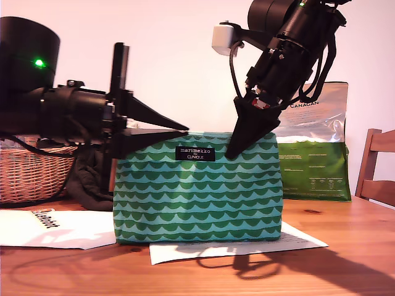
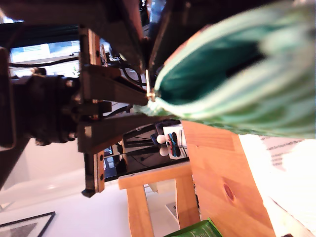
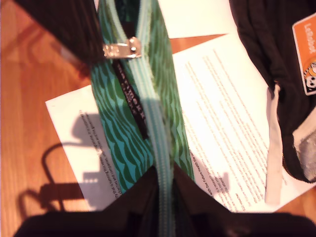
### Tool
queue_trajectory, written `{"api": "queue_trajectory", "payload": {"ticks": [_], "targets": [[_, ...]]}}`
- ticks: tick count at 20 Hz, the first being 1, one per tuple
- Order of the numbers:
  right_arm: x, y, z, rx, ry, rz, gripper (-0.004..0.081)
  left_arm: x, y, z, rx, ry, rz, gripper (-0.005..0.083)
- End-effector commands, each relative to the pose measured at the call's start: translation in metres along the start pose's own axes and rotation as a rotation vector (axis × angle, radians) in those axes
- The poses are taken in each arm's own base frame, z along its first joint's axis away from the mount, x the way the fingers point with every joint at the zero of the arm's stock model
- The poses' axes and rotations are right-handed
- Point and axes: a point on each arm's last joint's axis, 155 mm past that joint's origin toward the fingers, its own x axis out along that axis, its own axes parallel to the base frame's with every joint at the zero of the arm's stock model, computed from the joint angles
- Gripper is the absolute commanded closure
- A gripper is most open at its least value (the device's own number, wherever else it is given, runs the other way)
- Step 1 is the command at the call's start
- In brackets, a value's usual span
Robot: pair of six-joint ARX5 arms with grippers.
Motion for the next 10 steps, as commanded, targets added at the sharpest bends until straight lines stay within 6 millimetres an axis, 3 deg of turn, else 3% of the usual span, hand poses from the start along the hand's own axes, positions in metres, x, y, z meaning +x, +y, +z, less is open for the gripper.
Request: {"api": "queue_trajectory", "payload": {"ticks": [1, 6, 10], "targets": [[0.002, -0.002, -0.009, 0.01, 0.028, -0.008, 0.0783, -0.005, -0.003, 0.005, 0.015, -0.003, -0.018, 0.0797], [0.001, -0.005, -0.012, 0.016, 0.038, -0.019, 0.0783, -0.018, -0.002, 0.019, 0.016, -0.024, -0.026, 0.0797], [0.001, -0.007, -0.012, 0.017, 0.033, -0.025, 0.0783, -0.02, -0.003, 0.017, 0.016, -0.008, -0.031, 0.0797]]}}
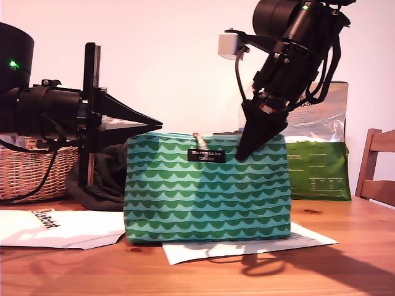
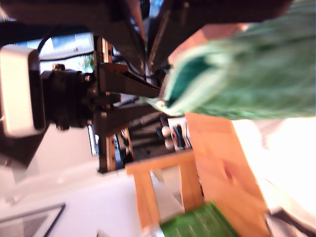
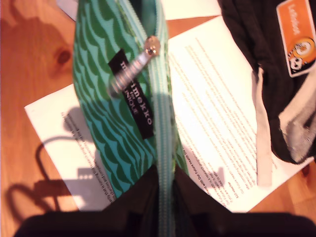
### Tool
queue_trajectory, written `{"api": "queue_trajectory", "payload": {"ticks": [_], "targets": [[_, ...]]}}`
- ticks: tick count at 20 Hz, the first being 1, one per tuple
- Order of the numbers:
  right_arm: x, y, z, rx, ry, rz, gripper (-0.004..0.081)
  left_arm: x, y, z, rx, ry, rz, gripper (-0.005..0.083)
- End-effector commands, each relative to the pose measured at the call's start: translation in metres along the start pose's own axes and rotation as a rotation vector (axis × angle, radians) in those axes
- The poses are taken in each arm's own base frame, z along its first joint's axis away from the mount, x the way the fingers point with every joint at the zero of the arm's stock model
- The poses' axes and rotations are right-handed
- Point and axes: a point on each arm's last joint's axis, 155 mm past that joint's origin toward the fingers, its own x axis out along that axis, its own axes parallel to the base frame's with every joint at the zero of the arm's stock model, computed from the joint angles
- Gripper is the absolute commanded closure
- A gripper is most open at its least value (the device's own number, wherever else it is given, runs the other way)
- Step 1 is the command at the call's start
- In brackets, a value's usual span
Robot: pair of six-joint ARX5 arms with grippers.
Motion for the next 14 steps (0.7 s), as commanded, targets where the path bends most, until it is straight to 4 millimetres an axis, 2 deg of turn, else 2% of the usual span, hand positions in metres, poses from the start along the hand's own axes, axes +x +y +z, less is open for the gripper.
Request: {"api": "queue_trajectory", "payload": {"ticks": [1, 4, 6, 9, 11, 14], "targets": [[0.002, 0.002, -0.004, 0.008, 0.007, 0.004, 0.0783, 0.002, -0.002, -0.004, 0.0, 0.017, -0.01, 0.0797], [0.002, 0.001, -0.002, 0.007, 0.0, 0.002, 0.0783, 0.01, -0.007, -0.027, -0.02, 0.109, -0.029, 0.0797], [0.002, 0.001, -0.001, 0.007, -0.003, 0.004, 0.0783, 0.02, -0.006, -0.036, -0.027, 0.11, -0.014, 0.0797], [0.002, 0.001, -0.001, 0.007, -0.005, 0.005, 0.0783, 0.032, 0.022, -0.048, -0.011, 0.085, 0.107, 0.0797], [0.002, 0.001, -0.001, 0.009, -0.005, 0.006, 0.0783, 0.035, 0.044, -0.046, -0.005, 0.029, 0.208, 0.0797], [0.002, 0.001, -0.001, 0.015, -0.005, 0.006, 0.0783, 0.038, 0.049, -0.039, 0.025, -0.024, 0.24, 0.0797]]}}
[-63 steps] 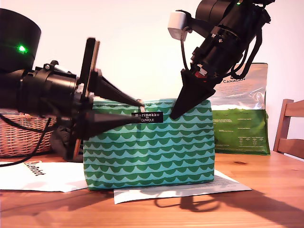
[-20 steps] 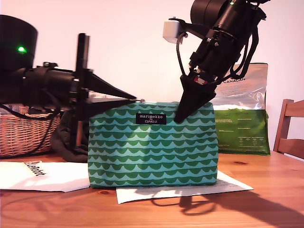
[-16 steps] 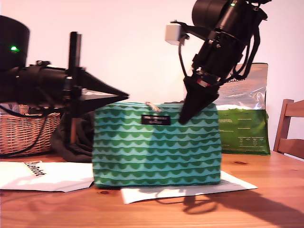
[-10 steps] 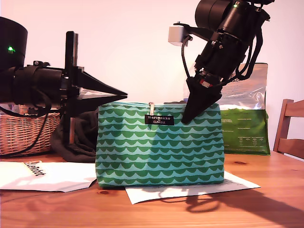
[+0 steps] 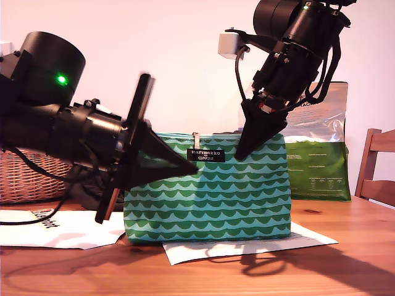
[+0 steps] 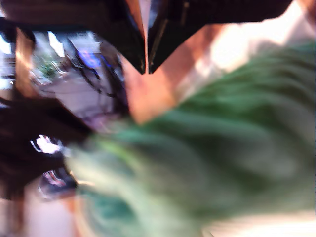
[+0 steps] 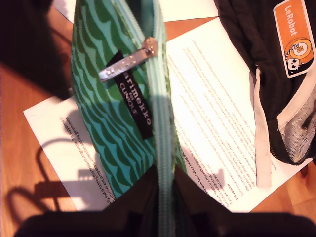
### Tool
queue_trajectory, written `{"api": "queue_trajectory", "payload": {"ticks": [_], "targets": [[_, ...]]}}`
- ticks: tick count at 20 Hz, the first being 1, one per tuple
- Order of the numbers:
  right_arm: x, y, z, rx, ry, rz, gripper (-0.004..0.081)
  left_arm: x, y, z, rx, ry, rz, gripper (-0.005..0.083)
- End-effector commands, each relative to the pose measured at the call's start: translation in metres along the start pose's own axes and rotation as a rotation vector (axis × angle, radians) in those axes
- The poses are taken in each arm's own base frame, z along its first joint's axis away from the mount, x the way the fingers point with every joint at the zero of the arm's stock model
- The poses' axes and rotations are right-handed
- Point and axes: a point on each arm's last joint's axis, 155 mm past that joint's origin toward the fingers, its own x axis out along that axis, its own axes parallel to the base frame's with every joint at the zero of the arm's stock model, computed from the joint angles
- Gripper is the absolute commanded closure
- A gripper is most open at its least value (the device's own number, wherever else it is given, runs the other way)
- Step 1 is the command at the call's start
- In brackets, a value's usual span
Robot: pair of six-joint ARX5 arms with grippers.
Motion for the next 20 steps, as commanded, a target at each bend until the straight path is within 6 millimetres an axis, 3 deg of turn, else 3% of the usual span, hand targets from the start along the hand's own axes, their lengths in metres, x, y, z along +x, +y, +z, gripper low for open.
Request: {"api": "queue_trajectory", "payload": {"ticks": [1, 13, 20], "targets": [[0.002, 0.002, -0.003, 0.011, 0.004, 0.006, 0.0783, 0.002, -0.001, 0.0, 0.025, -0.011, -0.001, 0.0797], [0.006, 0.028, 0.02, -0.036, -0.047, 0.076, 0.0783, 0.013, -0.013, 0.015, 0.07, -0.079, -0.013, 0.0797], [0.006, 0.029, 0.018, -0.034, -0.04, 0.079, 0.0783, 0.012, -0.024, 0.022, 0.067, -0.11, -0.05, 0.0797]]}}
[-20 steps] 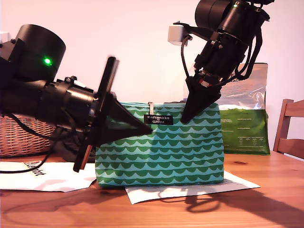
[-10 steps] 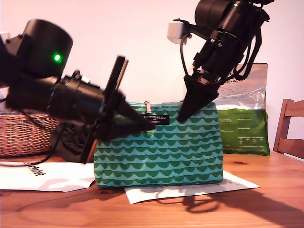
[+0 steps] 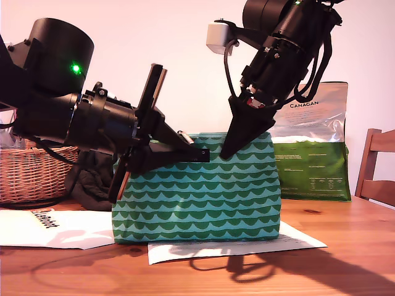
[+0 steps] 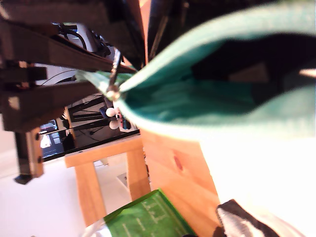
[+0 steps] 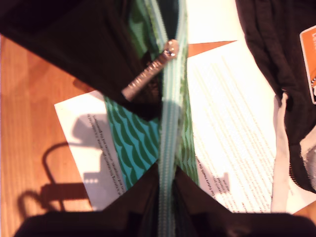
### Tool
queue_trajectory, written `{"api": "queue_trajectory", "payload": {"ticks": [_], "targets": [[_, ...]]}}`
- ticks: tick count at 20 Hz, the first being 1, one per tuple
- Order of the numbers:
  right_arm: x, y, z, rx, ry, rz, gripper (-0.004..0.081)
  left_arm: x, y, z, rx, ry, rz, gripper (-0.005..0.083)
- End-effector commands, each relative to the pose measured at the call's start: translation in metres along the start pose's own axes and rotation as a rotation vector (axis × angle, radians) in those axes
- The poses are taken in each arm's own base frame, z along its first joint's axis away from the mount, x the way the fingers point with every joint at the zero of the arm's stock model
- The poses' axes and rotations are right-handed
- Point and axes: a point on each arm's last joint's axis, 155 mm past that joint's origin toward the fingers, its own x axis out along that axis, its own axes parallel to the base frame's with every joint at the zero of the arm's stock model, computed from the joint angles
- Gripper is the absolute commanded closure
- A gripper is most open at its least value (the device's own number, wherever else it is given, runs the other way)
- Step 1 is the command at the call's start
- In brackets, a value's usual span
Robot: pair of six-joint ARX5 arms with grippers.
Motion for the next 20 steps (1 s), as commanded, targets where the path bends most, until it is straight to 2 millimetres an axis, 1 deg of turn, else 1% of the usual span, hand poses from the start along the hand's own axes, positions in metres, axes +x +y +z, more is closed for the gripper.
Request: {"api": "queue_trajectory", "payload": {"ticks": [1, 3, 4, 6, 7, 9, 10, 14, 18, 20], "targets": [[0.003, 0.005, -0.002, 0.006, 0.003, 0.017, 0.0783, 0.003, -0.004, 0.002, -0.006, -0.013, -0.029, 0.0797], [0.003, 0.006, -0.002, 0.006, 0.003, 0.017, 0.0783, 0.002, -0.021, 0.011, 0.023, -0.046, -0.096, 0.0797], [0.003, 0.006, -0.002, 0.006, 0.004, 0.018, 0.0783, 0.0, -0.032, 0.015, -0.003, -0.061, -0.139, 0.0797], [0.003, 0.006, -0.002, 0.007, 0.005, 0.019, 0.0783, -0.005, -0.048, 0.027, 0.027, -0.103, -0.203, 0.0797], [0.003, 0.006, -0.002, 0.007, 0.006, 0.019, 0.0783, -0.009, -0.054, 0.034, 0.044, -0.129, -0.227, 0.0797], [0.003, 0.007, -0.003, 0.009, 0.01, 0.024, 0.0783, -0.016, -0.059, 0.049, 0.07, -0.189, -0.251, 0.0797], [0.003, 0.007, -0.004, 0.009, 0.01, 0.024, 0.0783, -0.018, -0.061, 0.051, 0.085, -0.186, -0.263, 0.0797], [0.003, 0.007, -0.004, 0.011, 0.011, 0.024, 0.0783, -0.028, -0.069, 0.037, 0.161, -0.059, -0.32, 0.0797], [0.003, 0.007, -0.004, 0.011, 0.011, 0.025, 0.0783, -0.043, -0.087, 0.036, 0.297, -0.021, -0.367, 0.0797], [0.003, 0.007, -0.004, 0.01, 0.011, 0.024, 0.0783, -0.05, -0.092, 0.034, 0.38, -0.01, -0.357, 0.0797]]}}
